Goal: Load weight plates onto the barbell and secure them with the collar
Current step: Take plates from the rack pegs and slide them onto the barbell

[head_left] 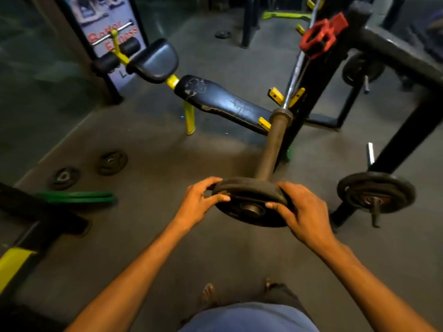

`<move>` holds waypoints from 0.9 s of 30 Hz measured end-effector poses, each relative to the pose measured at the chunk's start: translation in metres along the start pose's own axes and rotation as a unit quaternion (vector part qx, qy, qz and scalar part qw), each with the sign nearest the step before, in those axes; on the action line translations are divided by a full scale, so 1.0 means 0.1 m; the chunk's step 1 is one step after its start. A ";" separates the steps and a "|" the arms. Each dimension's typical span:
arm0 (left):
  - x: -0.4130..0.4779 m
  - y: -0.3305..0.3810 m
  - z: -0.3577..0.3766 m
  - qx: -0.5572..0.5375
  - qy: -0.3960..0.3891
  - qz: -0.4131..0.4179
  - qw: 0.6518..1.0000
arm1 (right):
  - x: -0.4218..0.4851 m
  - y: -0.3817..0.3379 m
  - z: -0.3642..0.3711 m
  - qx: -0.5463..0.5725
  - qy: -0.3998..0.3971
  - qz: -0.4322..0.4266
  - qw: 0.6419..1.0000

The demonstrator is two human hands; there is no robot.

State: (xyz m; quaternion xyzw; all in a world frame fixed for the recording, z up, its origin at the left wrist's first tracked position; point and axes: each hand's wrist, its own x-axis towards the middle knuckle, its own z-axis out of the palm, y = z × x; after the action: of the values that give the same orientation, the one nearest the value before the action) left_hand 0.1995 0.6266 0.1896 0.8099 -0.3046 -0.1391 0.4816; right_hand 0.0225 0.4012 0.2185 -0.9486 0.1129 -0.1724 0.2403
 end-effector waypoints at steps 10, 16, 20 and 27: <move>0.72 0.07 0.32 -0.073 0.016 -0.072 0.995 | 0.46 0.03 0.03 -0.070 0.081 0.148 0.983; 0.80 0.00 0.43 -0.220 -0.098 -0.201 0.950 | 0.28 0.02 0.26 0.312 0.079 0.425 0.846; 1.02 -0.13 0.55 -0.197 -0.084 -0.227 0.950 | 0.42 0.09 0.26 0.391 0.081 0.416 0.817; 1.61 -0.05 0.67 -0.247 -0.068 -0.227 0.940 | 1.06 0.48 0.25 0.399 0.127 0.389 0.820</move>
State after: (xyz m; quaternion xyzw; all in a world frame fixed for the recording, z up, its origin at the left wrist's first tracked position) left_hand 0.2916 0.4804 0.1628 0.7020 -0.1011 -0.3699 0.6002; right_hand 0.1227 0.3393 0.2034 -0.6164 0.4234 -0.2137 0.6286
